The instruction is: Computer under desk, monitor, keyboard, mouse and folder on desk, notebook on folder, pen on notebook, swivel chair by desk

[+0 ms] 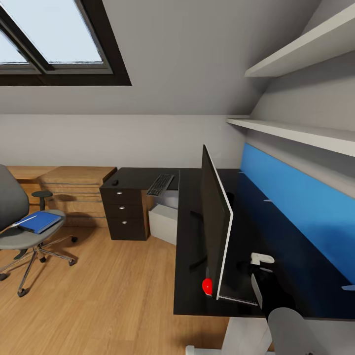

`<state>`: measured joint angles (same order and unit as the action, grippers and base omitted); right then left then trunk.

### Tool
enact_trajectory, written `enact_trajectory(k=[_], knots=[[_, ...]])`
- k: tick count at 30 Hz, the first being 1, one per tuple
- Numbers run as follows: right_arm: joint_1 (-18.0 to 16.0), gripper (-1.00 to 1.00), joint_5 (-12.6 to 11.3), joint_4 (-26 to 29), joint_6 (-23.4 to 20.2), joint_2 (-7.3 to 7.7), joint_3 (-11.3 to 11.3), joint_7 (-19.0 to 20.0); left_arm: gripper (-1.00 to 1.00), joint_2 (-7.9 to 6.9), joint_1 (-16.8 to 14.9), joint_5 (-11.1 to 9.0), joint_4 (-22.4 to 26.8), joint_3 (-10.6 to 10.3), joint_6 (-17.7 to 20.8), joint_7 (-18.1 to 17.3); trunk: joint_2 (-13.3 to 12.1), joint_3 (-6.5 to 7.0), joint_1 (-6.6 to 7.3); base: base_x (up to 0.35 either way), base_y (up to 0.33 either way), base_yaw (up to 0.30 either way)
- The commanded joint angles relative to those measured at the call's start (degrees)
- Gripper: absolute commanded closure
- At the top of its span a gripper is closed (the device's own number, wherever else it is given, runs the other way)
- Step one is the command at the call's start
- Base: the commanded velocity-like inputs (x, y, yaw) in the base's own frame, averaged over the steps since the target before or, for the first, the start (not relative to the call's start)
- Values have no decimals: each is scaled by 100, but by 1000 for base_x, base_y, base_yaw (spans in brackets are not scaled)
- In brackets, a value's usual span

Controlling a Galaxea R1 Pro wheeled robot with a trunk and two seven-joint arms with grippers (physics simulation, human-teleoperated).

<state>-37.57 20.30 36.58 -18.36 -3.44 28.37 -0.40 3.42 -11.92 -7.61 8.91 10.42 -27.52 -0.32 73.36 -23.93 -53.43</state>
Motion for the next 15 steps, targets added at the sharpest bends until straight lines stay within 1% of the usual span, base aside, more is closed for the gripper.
enact_trajectory(k=[1,6,15], knots=[[-7,-100,29,9,-98,-4,22,5,-100,1,-3,-47,-3,-13,-17,-3,4,-6,0,0,3,0],[-20,-100,22,13,-322,25,20,1,-100,1,-3,-47,-3,-12,-17,-3,4,-6,0,0,2,0],[-72,-100,17,5,-436,113,21,2,-100,1,-3,-47,-3,-11,-17,-3,4,-6,0,0,0,0]])
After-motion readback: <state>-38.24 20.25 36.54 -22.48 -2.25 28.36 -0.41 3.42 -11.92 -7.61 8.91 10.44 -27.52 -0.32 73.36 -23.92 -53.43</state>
